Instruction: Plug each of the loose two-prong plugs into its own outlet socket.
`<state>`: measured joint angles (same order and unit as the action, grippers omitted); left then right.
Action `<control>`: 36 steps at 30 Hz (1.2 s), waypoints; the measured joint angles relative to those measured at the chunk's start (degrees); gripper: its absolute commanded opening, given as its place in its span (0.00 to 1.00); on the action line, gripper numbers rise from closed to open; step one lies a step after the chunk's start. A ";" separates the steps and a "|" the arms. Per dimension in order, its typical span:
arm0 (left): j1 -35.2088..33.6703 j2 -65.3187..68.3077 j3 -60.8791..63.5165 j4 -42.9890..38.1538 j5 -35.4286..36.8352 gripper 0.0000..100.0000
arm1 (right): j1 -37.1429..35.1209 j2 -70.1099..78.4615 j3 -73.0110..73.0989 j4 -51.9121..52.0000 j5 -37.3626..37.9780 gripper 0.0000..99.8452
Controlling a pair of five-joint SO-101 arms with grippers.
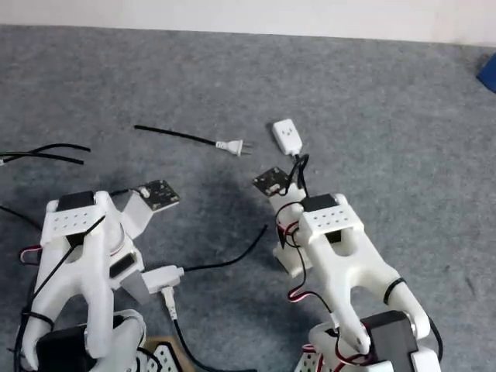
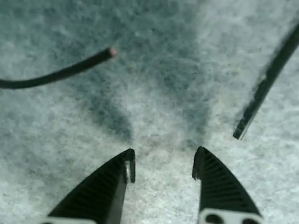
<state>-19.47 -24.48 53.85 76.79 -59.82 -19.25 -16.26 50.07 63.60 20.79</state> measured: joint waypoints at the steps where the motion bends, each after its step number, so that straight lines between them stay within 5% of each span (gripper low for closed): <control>1: 0.00 0.00 0.44 0.00 0.00 0.30 | 0.00 0.00 0.00 0.00 0.00 0.20; 18: 3.78 0.00 6.51 -7.82 1.32 0.21 | 0.00 0.00 0.00 0.00 0.00 0.20; 25: 3.78 0.00 2.37 -9.32 7.30 0.12 | 0.00 0.00 0.00 0.00 0.00 0.20; 33: -6.07 0.00 -11.34 -9.67 12.92 0.06 | 0.00 0.00 0.00 0.00 0.00 0.20; 36: -10.02 0.00 -13.54 -9.67 12.57 0.11 | 0.00 0.00 0.00 0.00 0.00 0.20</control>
<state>-29.49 -24.48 40.31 67.12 -47.25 -19.25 -16.26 50.07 63.60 20.79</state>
